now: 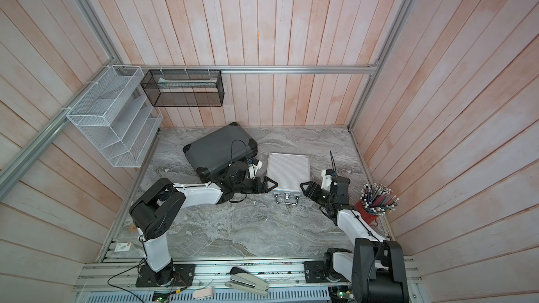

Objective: Open the poker set cases
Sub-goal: Open the case lid on the poker set case.

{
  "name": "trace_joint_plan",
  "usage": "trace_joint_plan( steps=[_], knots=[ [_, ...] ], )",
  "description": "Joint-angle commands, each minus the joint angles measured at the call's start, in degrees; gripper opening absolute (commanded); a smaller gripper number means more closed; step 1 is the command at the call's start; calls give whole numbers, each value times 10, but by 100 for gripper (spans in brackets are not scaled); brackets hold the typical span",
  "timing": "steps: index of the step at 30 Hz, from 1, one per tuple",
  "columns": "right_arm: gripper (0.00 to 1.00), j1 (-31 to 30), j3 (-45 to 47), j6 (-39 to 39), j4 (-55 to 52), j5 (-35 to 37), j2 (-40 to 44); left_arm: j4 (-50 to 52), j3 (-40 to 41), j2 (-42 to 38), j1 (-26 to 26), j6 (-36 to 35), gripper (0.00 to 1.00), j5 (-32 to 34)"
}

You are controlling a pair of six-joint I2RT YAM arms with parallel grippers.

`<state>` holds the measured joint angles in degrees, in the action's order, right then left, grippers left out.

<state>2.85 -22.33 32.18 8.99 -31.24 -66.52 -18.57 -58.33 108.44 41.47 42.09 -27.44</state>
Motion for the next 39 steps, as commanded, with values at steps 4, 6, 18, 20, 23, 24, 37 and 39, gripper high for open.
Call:
trace_joint_plan(
  steps=[4, 6, 18, 20, 23, 24, 37, 39],
  knots=[
    [71, 3, 2, 8, 20, -37, 11, -33, -11, 7, 2, 30, 98, -51],
    [73, 6, 2, 4, 14, -33, 11, -53, -4, 2, 0, 44, 98, -57],
    [94, 46, 15, -11, -8, 6, 21, -116, 13, -22, -4, 93, 98, -75],
    [98, 53, 16, -14, -9, 10, 23, -115, 13, -22, -4, 93, 97, -75],
    [98, 57, 14, -23, -14, 10, 21, -118, 18, -22, -6, 97, 97, -71],
    [98, 57, 13, -26, -15, 7, 18, -118, 21, -23, -7, 99, 97, -66],
    [98, 58, 15, -38, -11, -13, -14, -70, 26, -46, -13, 89, 97, -27],
    [98, 57, 14, -35, -5, -19, -12, -43, 24, -49, -13, 81, 98, -14]
  ],
)
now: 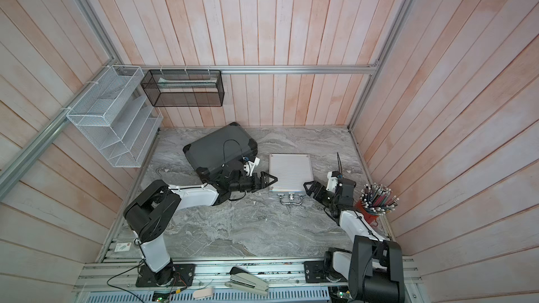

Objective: Open the poker set cases
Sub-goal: Open the case lid on the poker set case.

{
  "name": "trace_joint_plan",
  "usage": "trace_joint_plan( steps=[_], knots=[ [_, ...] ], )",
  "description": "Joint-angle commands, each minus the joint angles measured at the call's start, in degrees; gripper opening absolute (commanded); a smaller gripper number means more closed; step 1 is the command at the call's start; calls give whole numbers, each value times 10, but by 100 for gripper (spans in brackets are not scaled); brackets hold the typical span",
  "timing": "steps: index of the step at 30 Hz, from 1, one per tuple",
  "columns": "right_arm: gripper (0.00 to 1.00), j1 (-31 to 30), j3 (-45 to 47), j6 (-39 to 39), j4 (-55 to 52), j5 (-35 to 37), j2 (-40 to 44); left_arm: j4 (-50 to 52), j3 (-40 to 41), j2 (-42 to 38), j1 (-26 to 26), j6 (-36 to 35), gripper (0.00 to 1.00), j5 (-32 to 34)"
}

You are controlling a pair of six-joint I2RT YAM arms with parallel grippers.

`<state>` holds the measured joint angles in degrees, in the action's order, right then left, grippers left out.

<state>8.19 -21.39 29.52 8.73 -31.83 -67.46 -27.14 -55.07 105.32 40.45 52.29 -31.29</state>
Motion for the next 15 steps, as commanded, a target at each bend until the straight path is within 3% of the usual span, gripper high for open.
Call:
trace_joint_plan(
  steps=[1, 15],
  knots=[
    [98, 3, 4, -8, 0, -18, -3, 52, -8, -18, -3, -22, 99, 30],
    [84, 3, -4, -11, 9, -74, -17, 65, -24, 22, -3, -18, 100, 19]
  ],
)
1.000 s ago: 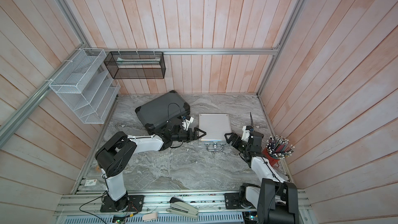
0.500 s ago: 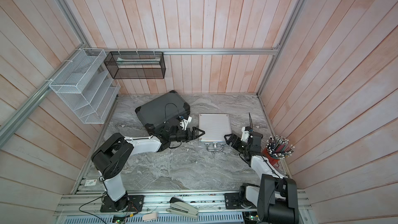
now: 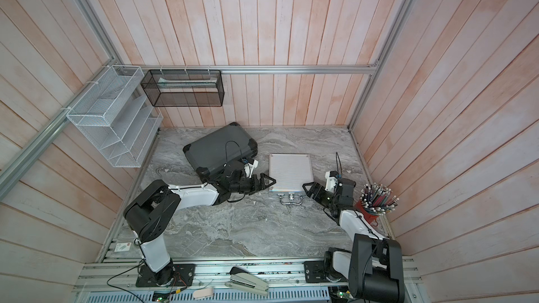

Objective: Open the poker set cases
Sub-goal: Open the case lid on the poker set case.

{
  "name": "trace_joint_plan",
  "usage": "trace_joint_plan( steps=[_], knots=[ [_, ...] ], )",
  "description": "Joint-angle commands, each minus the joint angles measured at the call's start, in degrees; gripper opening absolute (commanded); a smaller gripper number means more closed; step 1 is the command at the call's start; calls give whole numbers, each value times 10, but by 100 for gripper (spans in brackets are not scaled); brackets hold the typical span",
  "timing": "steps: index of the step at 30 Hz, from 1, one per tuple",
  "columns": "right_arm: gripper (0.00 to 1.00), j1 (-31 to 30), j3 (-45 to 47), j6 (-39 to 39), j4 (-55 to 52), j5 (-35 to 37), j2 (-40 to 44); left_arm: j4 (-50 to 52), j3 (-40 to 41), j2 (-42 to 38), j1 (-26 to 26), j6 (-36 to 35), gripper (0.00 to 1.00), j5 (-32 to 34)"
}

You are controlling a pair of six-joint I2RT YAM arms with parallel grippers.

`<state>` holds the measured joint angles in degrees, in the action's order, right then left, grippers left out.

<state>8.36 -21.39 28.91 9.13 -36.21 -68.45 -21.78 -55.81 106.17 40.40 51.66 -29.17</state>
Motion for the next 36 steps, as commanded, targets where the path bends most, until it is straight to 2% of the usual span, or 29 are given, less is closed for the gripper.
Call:
trace_joint_plan(
  steps=[1, 13, 27, 30, 36],
  knots=[
    [84, 1, -5, -6, 6, -33, -7, 11, -17, 17, -2, -11, 100, -3],
    [79, 2, -5, 18, 24, -66, 7, 1, -44, 46, -2, 0, 100, -40],
    [78, 1, -1, 54, 51, -88, 22, -58, -35, 29, -3, 45, 100, -67],
    [80, 1, -2, 48, 42, -80, 20, -80, -33, 22, -4, 62, 100, -74],
    [91, 3, -3, 42, 29, -54, 6, -121, -31, 11, -7, 92, 100, -82]
  ],
)
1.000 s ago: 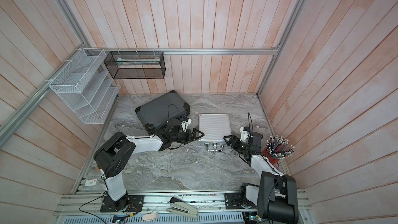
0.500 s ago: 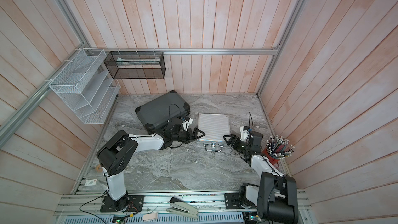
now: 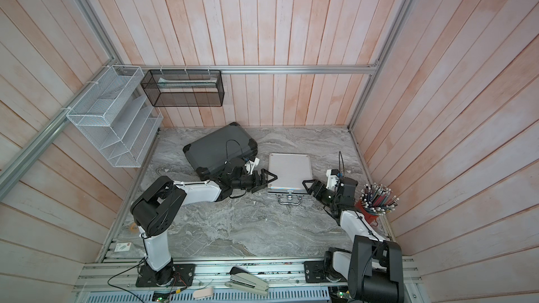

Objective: Open the poker set cases
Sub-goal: Open the case lid on the poker set case.

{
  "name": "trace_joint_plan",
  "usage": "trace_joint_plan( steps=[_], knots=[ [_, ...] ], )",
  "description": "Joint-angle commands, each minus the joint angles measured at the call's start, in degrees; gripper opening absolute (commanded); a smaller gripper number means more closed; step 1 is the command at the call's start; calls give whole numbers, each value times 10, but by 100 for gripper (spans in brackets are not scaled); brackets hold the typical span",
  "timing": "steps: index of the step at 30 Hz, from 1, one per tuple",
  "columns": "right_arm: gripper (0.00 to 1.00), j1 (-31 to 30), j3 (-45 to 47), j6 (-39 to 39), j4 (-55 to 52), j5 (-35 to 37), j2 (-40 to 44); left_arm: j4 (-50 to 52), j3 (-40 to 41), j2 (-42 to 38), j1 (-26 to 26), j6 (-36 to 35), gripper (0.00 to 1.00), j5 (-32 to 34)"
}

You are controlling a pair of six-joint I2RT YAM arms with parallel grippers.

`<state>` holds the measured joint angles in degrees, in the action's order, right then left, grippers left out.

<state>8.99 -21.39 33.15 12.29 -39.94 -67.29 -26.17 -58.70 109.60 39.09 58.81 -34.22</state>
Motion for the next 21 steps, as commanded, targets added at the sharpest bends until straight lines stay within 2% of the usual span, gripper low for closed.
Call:
trace_joint_plan(
  steps=[1, 9, 21],
  knots=[
    [92, -3, -4, 0, -5, -9, -8, -84, -1, -23, 6, 24, 100, -32],
    [98, -3, -7, 9, -6, 10, -19, -121, 6, -17, 4, 50, 100, -36],
    [95, -3, -5, 44, 53, -42, -28, -129, 22, -12, 3, 53, 100, -33]
  ],
)
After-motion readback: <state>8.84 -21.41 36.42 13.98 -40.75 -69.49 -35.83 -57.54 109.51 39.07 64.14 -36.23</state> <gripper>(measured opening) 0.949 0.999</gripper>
